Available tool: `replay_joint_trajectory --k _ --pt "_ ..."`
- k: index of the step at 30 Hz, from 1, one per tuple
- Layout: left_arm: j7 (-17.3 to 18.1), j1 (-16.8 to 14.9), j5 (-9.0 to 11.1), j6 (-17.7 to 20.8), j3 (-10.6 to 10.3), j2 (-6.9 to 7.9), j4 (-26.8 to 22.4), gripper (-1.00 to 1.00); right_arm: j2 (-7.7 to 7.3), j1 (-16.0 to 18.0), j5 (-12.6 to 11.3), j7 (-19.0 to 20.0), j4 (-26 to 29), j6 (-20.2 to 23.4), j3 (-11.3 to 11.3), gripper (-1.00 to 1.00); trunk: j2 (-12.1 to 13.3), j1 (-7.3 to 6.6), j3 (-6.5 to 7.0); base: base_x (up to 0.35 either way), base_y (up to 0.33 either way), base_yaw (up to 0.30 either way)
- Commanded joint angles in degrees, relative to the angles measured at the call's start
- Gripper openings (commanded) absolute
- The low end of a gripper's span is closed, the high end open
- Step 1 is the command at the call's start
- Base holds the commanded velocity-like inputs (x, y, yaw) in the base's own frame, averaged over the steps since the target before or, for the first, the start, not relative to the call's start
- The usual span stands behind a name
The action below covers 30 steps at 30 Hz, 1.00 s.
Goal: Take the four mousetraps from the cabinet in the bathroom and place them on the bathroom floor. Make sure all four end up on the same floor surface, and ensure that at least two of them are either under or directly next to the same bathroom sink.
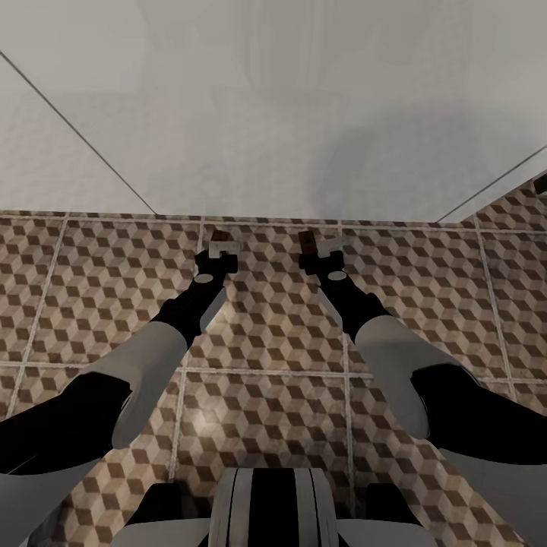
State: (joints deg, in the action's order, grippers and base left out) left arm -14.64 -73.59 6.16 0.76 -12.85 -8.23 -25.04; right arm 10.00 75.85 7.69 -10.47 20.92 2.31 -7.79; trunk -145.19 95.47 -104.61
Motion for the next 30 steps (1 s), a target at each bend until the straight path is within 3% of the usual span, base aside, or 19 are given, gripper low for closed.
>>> replay_joint_trajectory --k 1,18,19,30 --pt "-0.57 -0.01 0.43 0.13 -0.51 0.05 -0.01 -1.00 0.00 0.02 0.57 -0.35 0.00 0.24 -0.20 -1.00 -0.01 -0.01 -0.03 0.000 0.000 0.000" --pt "-0.65 -0.02 0.43 0.12 -0.51 0.05 0.17 -1.00 0.00 0.00 0.57 -0.39 0.00 0.24 -0.20 -1.00 -0.01 -0.01 -0.03 0.000 0.000 0.000" --pt "-0.65 -0.02 0.43 0.11 -0.51 0.05 0.17 1.00 0.00 0.00 0.57 -0.40 0.00 0.23 -0.20 -1.00 -0.01 -0.01 -0.03 0.000 0.000 0.000" --pt "-0.66 0.00 0.43 0.13 -0.51 0.05 0.17 1.00 0.00 0.00 0.58 -0.40 0.00 -0.17 -0.20 -1.00 -0.01 -0.01 -0.03 0.000 0.000 0.000"
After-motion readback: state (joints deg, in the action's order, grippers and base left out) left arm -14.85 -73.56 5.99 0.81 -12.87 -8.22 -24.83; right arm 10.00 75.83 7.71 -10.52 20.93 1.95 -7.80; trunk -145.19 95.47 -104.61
